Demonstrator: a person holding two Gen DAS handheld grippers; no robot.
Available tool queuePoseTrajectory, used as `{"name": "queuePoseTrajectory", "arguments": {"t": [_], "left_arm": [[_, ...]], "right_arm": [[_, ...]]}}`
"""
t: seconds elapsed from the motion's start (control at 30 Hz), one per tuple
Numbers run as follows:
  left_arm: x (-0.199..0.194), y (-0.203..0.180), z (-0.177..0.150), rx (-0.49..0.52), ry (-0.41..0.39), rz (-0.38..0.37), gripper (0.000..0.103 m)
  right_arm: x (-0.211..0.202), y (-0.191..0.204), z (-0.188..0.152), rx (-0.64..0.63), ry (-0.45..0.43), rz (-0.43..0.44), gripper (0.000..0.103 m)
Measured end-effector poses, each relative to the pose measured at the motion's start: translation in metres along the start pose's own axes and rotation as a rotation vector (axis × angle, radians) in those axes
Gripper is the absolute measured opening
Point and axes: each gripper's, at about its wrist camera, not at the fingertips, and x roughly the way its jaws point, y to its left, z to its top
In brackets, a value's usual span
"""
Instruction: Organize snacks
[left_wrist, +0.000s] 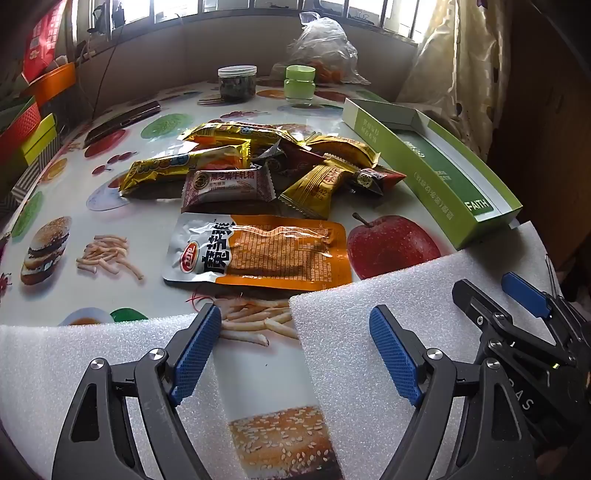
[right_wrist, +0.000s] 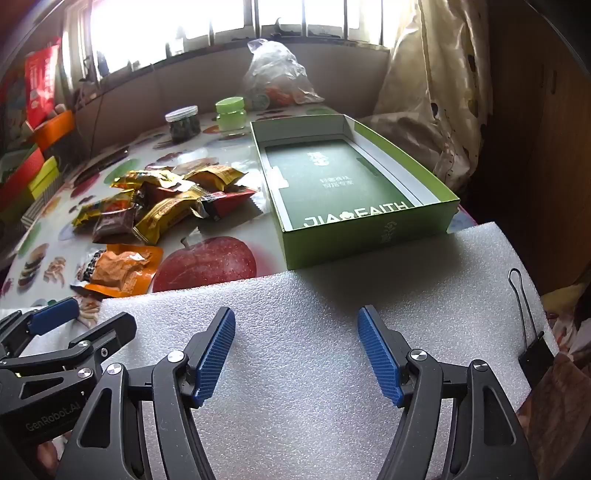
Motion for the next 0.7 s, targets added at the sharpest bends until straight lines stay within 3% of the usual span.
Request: {"name": "queuePoseTrajectory", "arguments": {"t": [0.7], "left_arm": [[-0.0001,0.0,-0.0001,-0.001,-0.004,-0.002,0.082]], "right_arm": [[0.0013,0.0012,0.0005,-0.002,0.0,-0.002,0.069]]}}
